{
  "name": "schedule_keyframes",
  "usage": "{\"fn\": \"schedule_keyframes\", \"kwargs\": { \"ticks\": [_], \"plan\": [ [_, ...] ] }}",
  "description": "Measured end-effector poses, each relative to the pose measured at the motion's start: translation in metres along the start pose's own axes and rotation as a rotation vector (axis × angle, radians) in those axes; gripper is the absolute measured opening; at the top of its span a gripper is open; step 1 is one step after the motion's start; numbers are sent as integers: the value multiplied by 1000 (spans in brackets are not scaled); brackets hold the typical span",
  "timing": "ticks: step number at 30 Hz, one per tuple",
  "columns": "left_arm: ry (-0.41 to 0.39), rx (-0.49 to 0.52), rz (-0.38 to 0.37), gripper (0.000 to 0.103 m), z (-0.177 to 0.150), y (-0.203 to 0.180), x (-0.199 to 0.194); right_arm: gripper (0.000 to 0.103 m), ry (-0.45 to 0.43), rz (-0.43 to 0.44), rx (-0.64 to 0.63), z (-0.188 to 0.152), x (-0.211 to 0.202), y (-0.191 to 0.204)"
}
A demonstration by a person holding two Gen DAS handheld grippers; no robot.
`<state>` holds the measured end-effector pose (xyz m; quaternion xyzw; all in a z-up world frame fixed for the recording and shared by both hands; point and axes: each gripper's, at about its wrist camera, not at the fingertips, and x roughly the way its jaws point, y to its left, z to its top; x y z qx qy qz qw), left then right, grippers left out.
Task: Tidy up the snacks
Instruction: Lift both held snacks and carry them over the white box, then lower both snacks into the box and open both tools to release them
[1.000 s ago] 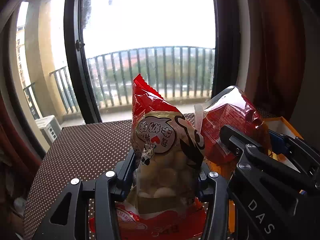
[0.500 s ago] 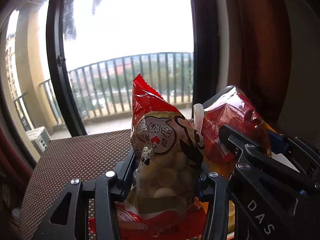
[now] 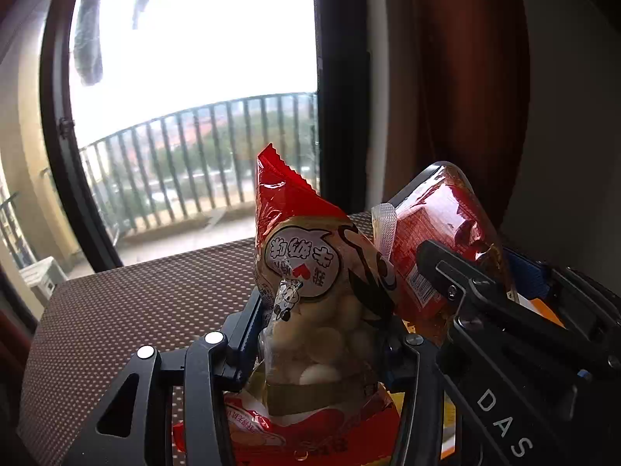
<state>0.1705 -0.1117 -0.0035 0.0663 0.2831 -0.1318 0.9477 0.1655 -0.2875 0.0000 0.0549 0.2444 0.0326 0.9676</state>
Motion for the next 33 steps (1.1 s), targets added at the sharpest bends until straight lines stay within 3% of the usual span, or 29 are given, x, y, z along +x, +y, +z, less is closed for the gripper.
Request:
{"fn": "schedule_keyframes", "kwargs": {
  "ticks": [15,22,26,31,33],
  "plan": [
    [110,62,-105,49,-5,-15,55,43,71,-112,76,-7,28,-21],
    [204,69,-115,49,-2,-18,78,43,129,-131,99,-14,51,-21],
    [212,76,-100,50,-1,-15,84,43,163,-129,113,-19,64,-18],
    [198,97,-72,62,1,-29,74,43,177,-113,131,-20,70,-17],
    [181,112,-47,77,0,-29,70,43,174,-110,129,-21,64,-24]
  ]
}}
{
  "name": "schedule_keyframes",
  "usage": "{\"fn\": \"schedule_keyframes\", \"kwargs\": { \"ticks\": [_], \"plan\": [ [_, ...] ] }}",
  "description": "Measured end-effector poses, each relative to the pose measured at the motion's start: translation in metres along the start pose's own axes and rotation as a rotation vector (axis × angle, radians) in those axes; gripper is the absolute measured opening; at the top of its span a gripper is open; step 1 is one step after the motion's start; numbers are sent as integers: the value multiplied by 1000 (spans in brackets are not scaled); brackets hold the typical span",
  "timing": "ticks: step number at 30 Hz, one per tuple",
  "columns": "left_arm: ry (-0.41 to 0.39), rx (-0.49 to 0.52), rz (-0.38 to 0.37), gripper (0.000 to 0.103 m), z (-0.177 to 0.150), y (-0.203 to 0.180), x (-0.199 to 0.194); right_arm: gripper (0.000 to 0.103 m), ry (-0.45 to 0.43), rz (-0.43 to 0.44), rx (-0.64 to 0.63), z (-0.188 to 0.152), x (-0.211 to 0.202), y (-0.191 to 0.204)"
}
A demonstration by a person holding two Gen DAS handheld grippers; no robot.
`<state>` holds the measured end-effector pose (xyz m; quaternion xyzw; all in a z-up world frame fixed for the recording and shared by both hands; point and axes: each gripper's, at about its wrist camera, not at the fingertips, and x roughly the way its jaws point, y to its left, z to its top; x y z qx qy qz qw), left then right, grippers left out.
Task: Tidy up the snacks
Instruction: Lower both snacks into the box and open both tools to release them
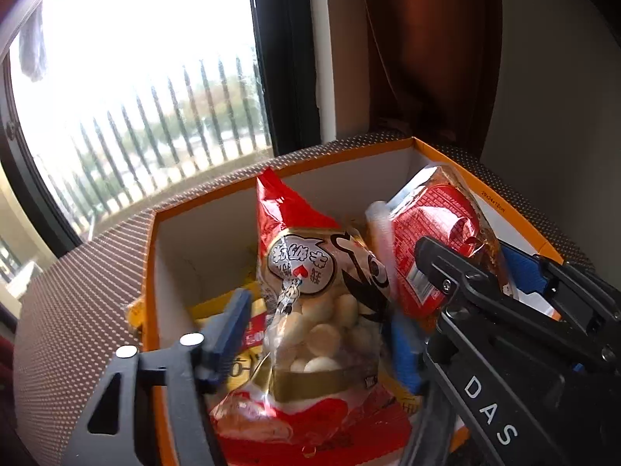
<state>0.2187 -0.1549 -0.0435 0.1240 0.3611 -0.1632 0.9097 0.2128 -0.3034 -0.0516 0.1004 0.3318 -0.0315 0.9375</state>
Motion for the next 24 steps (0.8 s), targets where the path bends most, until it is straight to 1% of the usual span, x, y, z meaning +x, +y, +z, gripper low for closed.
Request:
{"fn": "schedule_keyframes", "kwargs": {
  "ticks": [2,7,12,16,20,24],
  "plan": [
    [-23,4,25,81,-1,2,-4,43,-4,4,-5,-1,-2,-5],
    [-68,11,71,84,-4,7,-17,43,-13,33,-24,-8,-15,-16],
    [-74,-8,103,84,-9,13,-27,43,-22,66,-48,-6,-17,-11],
    [-62,-31,124,84,-12,20,-27,43,-15,90,-61,-5,-11,-2],
    [-48,-49,121,85,-14,30,-24,43,1,102,-72,-3,-2,6],
    [-29,-56,95,85,-16,31,-27,46,16,96,-70,-3,5,12]
  ]
}}
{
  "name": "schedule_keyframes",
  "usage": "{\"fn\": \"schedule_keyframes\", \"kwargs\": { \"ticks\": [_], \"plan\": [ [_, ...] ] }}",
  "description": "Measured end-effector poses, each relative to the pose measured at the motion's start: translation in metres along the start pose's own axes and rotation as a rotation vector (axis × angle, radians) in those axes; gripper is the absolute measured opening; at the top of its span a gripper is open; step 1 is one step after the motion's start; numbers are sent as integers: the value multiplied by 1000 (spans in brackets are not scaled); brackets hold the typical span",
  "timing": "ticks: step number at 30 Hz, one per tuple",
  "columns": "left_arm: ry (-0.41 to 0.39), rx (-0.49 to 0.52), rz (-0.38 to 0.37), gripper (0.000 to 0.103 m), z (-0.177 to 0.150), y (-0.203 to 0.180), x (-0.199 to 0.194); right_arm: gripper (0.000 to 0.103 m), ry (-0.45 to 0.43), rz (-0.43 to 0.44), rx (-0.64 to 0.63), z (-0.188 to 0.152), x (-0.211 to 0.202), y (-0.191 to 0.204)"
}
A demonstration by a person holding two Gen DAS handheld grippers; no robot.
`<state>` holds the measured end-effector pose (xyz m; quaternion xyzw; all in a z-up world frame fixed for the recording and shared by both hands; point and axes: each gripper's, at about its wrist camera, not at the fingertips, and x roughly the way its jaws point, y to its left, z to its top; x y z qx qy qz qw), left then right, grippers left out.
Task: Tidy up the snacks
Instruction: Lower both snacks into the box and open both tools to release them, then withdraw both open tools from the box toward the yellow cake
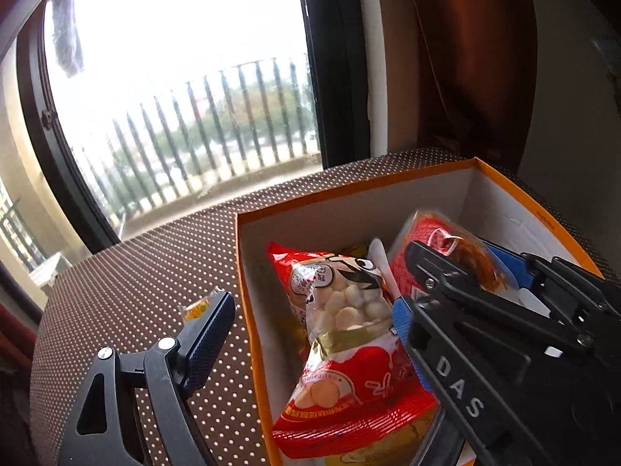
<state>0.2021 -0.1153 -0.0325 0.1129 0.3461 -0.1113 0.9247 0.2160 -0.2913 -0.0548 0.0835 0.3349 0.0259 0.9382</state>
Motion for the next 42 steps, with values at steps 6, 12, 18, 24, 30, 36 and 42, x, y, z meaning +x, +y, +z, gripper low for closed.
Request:
{"fn": "schedule_keyframes", "kwargs": {
  "ticks": [6,12,18,24,30,36,42],
  "plan": [
    [3,-5,-31,86,-2,3,1,76,13,-5,20,-2,1,3],
    [-5,-5,-49,86,-8,3,-6,87,32,-19,13,-7,-9,8],
    [-42,-16,-62,87,-15,3,-25,91,0,-54,-4,-12,-29,14],
    [-80,-37,-69,87,-23,6,-46,95,-79,-114,-39,-19,-56,27],
    [-118,-54,-57,88,-31,13,-67,95,-95,-91,-53,-22,-74,44],
    [-158,-77,-32,89,-39,25,-87,95,-122,-61,-89,-25,-88,69],
    [-170,-103,-9,90,-45,46,-93,95,-136,-27,-125,-28,-91,97]
  ]
}}
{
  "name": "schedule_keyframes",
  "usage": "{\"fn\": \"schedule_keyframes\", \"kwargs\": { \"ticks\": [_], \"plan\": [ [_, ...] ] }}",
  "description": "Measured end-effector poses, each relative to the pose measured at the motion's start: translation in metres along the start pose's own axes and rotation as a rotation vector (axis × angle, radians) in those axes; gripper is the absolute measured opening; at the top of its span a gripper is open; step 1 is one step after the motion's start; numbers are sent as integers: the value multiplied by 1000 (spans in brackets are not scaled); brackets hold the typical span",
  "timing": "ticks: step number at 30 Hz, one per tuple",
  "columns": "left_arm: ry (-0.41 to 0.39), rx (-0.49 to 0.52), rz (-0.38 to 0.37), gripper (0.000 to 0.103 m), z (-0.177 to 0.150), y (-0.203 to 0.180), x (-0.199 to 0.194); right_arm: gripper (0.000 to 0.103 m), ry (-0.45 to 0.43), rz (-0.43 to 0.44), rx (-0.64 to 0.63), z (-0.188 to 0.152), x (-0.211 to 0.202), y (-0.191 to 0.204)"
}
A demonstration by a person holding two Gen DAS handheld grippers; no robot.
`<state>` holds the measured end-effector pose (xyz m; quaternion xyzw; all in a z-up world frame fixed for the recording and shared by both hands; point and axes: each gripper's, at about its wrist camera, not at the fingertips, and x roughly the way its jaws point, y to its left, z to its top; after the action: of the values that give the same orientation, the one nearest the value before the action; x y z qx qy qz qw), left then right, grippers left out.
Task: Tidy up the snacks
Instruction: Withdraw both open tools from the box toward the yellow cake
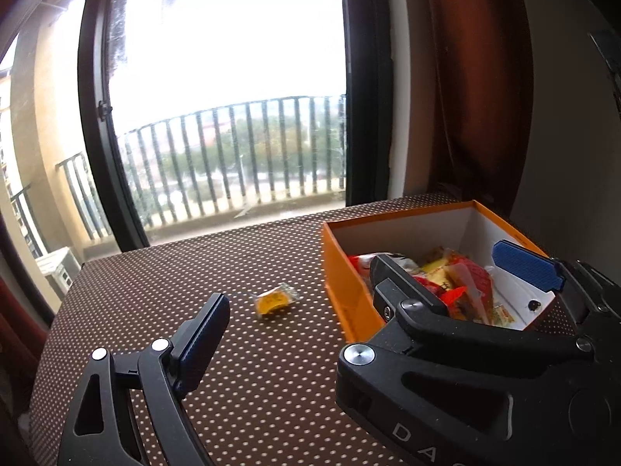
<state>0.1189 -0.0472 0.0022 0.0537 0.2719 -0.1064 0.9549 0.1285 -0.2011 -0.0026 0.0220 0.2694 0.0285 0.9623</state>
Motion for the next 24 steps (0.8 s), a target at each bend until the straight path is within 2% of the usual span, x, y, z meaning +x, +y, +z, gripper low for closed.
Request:
{"fn": "schedule_keyframes", "kwargs": {
  "ticks": [12,24],
  "plan": [
    [-12,-28,53,95,-11,42,-1,95,-10,64,-36,-5,11,42],
    [49,-48,120,99,-23,81,29,95,17,116,-74,-13,45,78]
  ]
}}
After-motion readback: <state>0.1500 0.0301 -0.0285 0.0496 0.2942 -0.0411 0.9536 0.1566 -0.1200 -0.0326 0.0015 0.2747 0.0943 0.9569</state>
